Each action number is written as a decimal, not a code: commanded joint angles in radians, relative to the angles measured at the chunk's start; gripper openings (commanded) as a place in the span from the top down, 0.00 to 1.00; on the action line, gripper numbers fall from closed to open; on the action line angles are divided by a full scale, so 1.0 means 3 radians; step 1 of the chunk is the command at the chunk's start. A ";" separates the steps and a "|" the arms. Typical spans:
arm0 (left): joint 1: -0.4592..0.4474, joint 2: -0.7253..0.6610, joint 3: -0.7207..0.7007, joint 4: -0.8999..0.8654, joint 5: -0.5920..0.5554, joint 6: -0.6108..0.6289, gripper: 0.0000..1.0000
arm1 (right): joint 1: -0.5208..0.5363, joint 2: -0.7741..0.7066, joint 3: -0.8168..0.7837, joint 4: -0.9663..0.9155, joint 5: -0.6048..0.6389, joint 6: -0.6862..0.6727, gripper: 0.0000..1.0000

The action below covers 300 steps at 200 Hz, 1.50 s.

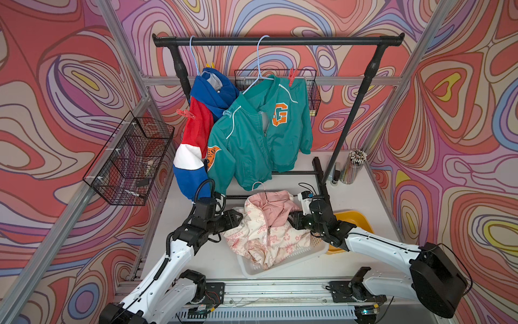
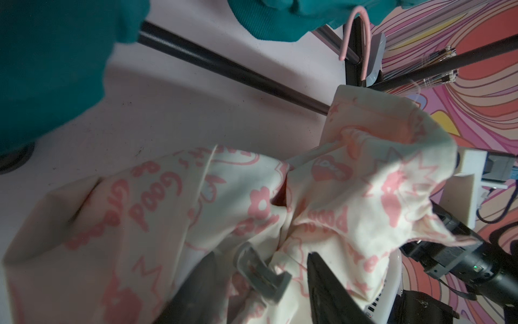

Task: Remove the clothespins securing jackets to the hanger
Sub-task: Remove the clothespin from the hanger.

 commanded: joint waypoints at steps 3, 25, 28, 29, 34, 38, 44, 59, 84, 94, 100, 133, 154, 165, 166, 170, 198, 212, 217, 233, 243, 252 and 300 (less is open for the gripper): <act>0.0034 -0.0009 -0.0129 0.0366 0.0116 -0.0184 0.47 | -0.0042 0.0139 -0.0206 -0.0444 0.0003 -0.0023 0.62; 0.0035 -0.0019 -0.0243 0.0691 0.0262 -0.0343 0.47 | -0.0055 0.0146 -0.0224 -0.0413 -0.0026 -0.0010 0.62; 0.0038 -0.0019 -0.0242 0.0719 0.0268 -0.0362 0.48 | -0.0055 0.0149 -0.0226 -0.0411 -0.0031 -0.0009 0.62; 0.0039 -0.0019 -0.0244 0.0726 0.0274 -0.0369 0.48 | -0.0055 0.0149 -0.0224 -0.0411 -0.0029 -0.0010 0.62; 0.0040 -0.0017 -0.0360 0.0750 0.0284 -0.0388 0.49 | -0.0055 0.0149 -0.0227 -0.0412 -0.0028 -0.0006 0.61; 0.0040 -0.0014 -0.0373 0.0763 0.0290 -0.0397 0.49 | -0.0054 0.0144 -0.0226 -0.0414 -0.0032 -0.0009 0.61; 0.0036 -0.0014 -0.0379 0.0766 0.0290 -0.0407 0.50 | -0.0055 0.0141 -0.0227 -0.0415 -0.0032 -0.0006 0.61; 0.0039 -0.0043 -0.0397 0.0753 0.0270 -0.0423 0.51 | -0.0055 0.0134 -0.0233 -0.0416 -0.0038 -0.0009 0.61; 0.0064 -0.0143 -0.0486 0.0814 0.0229 -0.0504 0.53 | -0.0060 0.0139 -0.0238 -0.0396 -0.0064 -0.0001 0.62; 0.0083 -0.0172 -0.0528 0.0862 0.0226 -0.0544 0.55 | -0.0057 0.0132 -0.0238 -0.0391 -0.0072 0.0005 0.61; 0.0090 -0.0178 -0.0544 0.0885 0.0234 -0.0563 0.56 | -0.0061 0.0134 -0.0238 -0.0388 -0.0075 0.0004 0.61; 0.0104 -0.0187 -0.0583 0.0952 0.0285 -0.0611 0.62 | -0.0065 0.0129 -0.0243 -0.0384 -0.0092 0.0008 0.62; 0.0106 -0.0208 -0.0619 0.1005 0.0310 -0.0640 0.65 | -0.0066 0.0117 -0.0253 -0.0374 -0.0103 0.0011 0.61; 0.0106 -0.0214 -0.0633 0.1021 0.0320 -0.0657 0.68 | -0.0063 0.0113 -0.0257 -0.0375 -0.0104 0.0022 0.62; 0.0106 -0.0214 -0.0634 0.1022 0.0320 -0.0660 0.68 | -0.0062 0.0113 -0.0258 -0.0372 -0.0104 0.0024 0.61; 0.0107 -0.0218 -0.0638 0.1028 0.0324 -0.0666 0.68 | -0.0063 0.0105 -0.0258 -0.0369 -0.0108 0.0025 0.61; 0.0111 -0.0239 -0.0654 0.1059 0.0366 -0.0704 0.74 | -0.0066 0.0089 -0.0263 -0.0370 -0.0110 0.0030 0.61; 0.0111 -0.0255 -0.0661 0.1063 0.0370 -0.0710 0.77 | -0.0071 0.0080 -0.0260 -0.0370 -0.0128 0.0030 0.61; 0.0111 -0.0257 -0.0662 0.1060 0.0371 -0.0710 0.78 | -0.0071 0.0079 -0.0259 -0.0367 -0.0129 0.0025 0.61; 0.0109 -0.0265 -0.0660 0.1064 0.0379 -0.0720 0.81 | -0.0070 0.0074 -0.0253 -0.0360 -0.0150 0.0032 0.61; 0.0110 -0.0265 -0.0655 0.1057 0.0387 -0.0720 0.84 | -0.0071 0.0072 -0.0248 -0.0360 -0.0161 0.0033 0.61; 0.0109 -0.0269 -0.0647 0.1055 0.0390 -0.0715 0.86 | -0.0071 0.0058 -0.0243 -0.0366 -0.0169 0.0032 0.61; 0.0109 -0.0329 -0.0447 0.0784 0.0358 -0.0617 0.99 | -0.0071 0.0027 -0.0245 -0.0380 -0.0187 0.0033 0.62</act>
